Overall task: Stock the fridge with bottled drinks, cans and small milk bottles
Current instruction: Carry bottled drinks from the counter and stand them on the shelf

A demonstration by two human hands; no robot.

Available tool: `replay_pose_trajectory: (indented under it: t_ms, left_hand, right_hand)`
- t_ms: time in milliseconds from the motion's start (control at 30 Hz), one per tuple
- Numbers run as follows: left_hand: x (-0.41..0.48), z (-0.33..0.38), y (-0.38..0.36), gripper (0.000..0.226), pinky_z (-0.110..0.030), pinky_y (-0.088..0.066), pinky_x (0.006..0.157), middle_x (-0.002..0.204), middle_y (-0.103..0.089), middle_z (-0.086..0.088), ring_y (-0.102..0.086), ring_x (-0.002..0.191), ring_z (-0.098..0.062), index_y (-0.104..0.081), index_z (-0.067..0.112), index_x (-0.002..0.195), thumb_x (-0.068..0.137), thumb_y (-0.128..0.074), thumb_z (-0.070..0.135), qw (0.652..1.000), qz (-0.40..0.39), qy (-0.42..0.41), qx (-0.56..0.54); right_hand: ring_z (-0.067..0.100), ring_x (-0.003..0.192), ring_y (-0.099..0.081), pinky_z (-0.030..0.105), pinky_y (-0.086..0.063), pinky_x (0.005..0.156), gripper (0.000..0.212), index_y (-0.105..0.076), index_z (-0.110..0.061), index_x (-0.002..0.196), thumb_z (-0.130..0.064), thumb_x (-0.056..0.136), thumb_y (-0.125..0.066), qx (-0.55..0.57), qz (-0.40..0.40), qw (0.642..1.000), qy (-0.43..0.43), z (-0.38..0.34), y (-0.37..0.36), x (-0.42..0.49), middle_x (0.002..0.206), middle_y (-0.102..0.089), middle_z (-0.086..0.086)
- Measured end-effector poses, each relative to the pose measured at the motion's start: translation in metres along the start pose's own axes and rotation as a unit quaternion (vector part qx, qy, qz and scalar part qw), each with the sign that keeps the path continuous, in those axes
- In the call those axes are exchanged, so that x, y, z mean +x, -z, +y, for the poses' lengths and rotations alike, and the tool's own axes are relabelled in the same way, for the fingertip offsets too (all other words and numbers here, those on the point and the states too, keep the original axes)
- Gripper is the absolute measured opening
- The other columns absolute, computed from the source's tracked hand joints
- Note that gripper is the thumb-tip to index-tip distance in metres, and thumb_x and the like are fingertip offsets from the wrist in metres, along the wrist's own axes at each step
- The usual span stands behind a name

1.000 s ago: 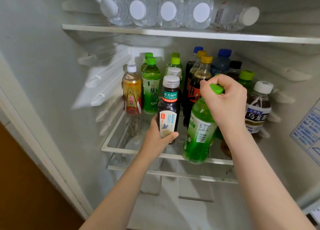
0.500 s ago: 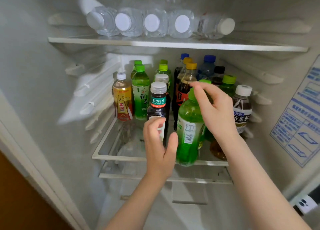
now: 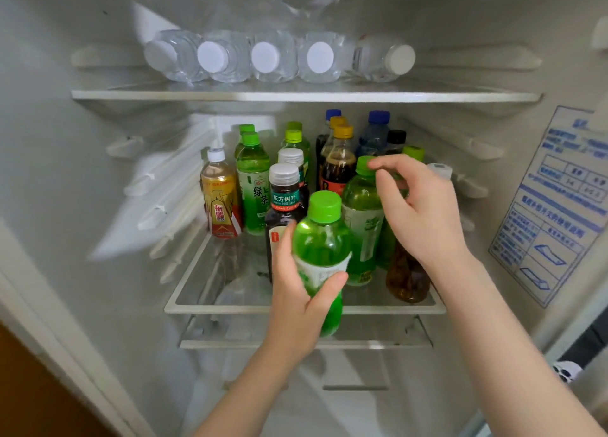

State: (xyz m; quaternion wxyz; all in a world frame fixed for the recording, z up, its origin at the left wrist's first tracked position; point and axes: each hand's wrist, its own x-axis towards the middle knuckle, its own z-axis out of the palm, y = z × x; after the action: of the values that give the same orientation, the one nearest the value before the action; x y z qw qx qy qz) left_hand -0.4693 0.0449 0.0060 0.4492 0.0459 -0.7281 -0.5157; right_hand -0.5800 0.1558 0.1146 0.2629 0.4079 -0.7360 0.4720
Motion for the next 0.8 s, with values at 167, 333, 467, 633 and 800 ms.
replay_pose_trajectory:
  t_ms: [167, 333, 467, 633, 800]
  left_hand:
    - [-0.003, 0.000, 0.038, 0.070, -0.011, -0.043, 0.090, 0.121, -0.048, 0.028, -0.053, 0.110, 0.001, -0.026, 0.057, 0.132, 0.077, -0.063, 0.035, 0.987, 0.140, -0.071, 0.016]
    - [0.019, -0.014, 0.080, 0.070, -0.037, -0.043, 0.101, 0.125, -0.047, 0.015, -0.050, 0.119, -0.017, -0.029, 0.050, 0.134, 0.076, -0.065, 0.037, 0.970, 0.222, -0.066, 0.075]
    - [0.034, -0.032, 0.090, 0.082, -0.019, -0.033, 0.104, 0.133, -0.040, 0.002, -0.039, 0.125, -0.009, -0.027, 0.021, 0.145, 0.075, -0.064, 0.038, 0.963, 0.230, -0.026, 0.137]
    - [0.049, -0.041, 0.088, 0.081, 0.004, -0.023, 0.091, 0.130, -0.038, -0.001, -0.035, 0.114, 0.001, -0.029, 0.010, 0.143, 0.075, -0.067, 0.032, 0.955, 0.228, -0.002, 0.189]
    - [0.056, -0.047, 0.088, 0.083, -0.029, -0.036, 0.098, 0.128, -0.042, -0.008, -0.042, 0.116, -0.013, -0.030, 0.013, 0.143, 0.072, -0.068, 0.036, 0.956, 0.229, 0.005, 0.186]
  right_hand:
    - [0.028, 0.105, -0.055, 0.034, -0.043, 0.075, 0.031, -0.063, -0.015, 0.115, -0.027, 0.088, -0.054, -0.286, -0.020, 0.958, 0.026, -0.004, -0.010, 0.014, 0.112, -0.067, 0.006]
    - [0.031, 0.102, -0.053, 0.038, -0.038, 0.078, 0.035, -0.054, -0.013, 0.117, -0.034, 0.089, -0.054, -0.326, -0.052, 0.944, -0.005, -0.005, -0.020, 0.022, 0.104, -0.066, 0.010]
    - [0.028, 0.091, -0.057, 0.032, -0.039, 0.066, 0.036, -0.056, -0.012, 0.111, -0.037, 0.086, -0.061, -0.265, 0.003, 0.964, 0.000, -0.009, -0.022, 0.012, 0.099, -0.064, 0.009]
    - [0.025, 0.090, -0.058, 0.035, -0.049, 0.068, 0.038, -0.055, -0.010, 0.118, -0.035, 0.090, -0.058, -0.191, 0.013, 0.981, 0.011, -0.012, -0.032, -0.008, 0.108, -0.057, 0.009]
    - [0.019, 0.105, -0.057, 0.017, -0.038, 0.089, 0.037, -0.055, -0.007, 0.126, -0.018, 0.091, -0.060, -0.075, 0.079, 0.994, -0.002, -0.007, -0.028, -0.025, 0.116, -0.061, 0.009]
